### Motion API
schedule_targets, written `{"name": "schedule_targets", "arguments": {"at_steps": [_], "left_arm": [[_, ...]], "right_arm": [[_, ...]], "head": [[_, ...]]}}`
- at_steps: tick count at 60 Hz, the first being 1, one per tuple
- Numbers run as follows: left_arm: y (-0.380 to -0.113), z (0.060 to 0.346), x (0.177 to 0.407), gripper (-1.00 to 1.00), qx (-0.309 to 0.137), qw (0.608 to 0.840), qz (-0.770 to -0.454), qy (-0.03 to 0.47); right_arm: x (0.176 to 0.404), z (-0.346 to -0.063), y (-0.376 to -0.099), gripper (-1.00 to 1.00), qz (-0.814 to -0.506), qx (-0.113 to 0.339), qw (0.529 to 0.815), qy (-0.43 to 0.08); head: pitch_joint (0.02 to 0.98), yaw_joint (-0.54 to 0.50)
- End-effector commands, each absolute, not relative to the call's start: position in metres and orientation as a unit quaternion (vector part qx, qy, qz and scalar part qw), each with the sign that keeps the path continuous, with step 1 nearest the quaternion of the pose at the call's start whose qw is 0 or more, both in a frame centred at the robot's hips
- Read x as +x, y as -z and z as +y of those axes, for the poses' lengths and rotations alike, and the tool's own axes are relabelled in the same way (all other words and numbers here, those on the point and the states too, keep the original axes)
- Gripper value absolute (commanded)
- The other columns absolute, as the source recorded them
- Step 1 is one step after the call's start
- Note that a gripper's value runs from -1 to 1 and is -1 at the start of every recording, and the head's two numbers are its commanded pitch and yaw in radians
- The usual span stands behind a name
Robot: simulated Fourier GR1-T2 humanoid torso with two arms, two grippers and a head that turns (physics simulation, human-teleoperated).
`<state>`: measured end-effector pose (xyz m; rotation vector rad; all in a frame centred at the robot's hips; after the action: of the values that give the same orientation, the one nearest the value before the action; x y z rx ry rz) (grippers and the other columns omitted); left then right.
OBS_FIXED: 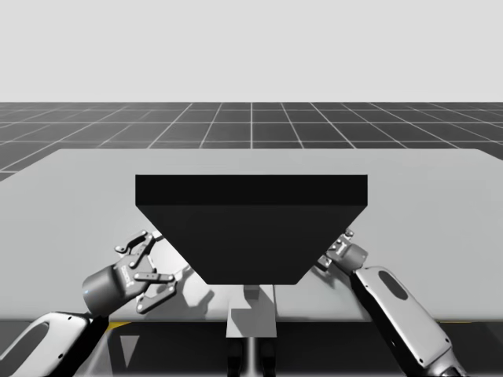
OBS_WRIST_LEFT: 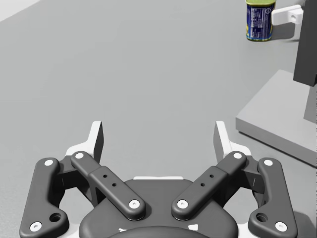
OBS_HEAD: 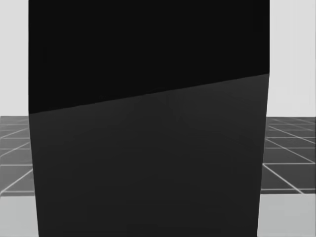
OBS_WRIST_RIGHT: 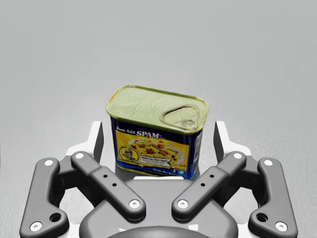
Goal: Reach around the screen and pick up the object behind it.
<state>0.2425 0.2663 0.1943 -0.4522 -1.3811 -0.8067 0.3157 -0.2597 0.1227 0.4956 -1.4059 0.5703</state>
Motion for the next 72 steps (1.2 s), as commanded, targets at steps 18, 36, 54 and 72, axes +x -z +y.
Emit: {"name": "schedule_targets", "arguments": {"at_steps": [18,36,54,72], "left_arm": [[-0.192,0.264,0.238,-1.0,-0.194,0.669,-0.613,0.374],[-0.192,0.265,0.236,-1.0,-0.188,0.668,-0.613,0.377],[-0.194,0.266,0.237,-1.0,-0.183,0.669,-0.617,0.372],[-0.197,0.265,0.237,-1.0,-0.182,0.665,-0.62,0.374]], "right_arm": [[0.347,-0.236,-0.109,-1.0,-0.61,0.222,0.715,-0.26],[0.348,-0.242,-0.099,1.0,-0.619,0.191,0.725,-0.235],[0.339,-0.269,-0.125,1.0,-0.656,0.164,0.701,-0.227],[0.326,-0.33,-0.154,1.0,-0.695,0.113,0.685,-0.187]], "head": [[0.163,-0.02],[0.161,-0.02],[0.158,-0.02],[0.152,-0.02]]}}
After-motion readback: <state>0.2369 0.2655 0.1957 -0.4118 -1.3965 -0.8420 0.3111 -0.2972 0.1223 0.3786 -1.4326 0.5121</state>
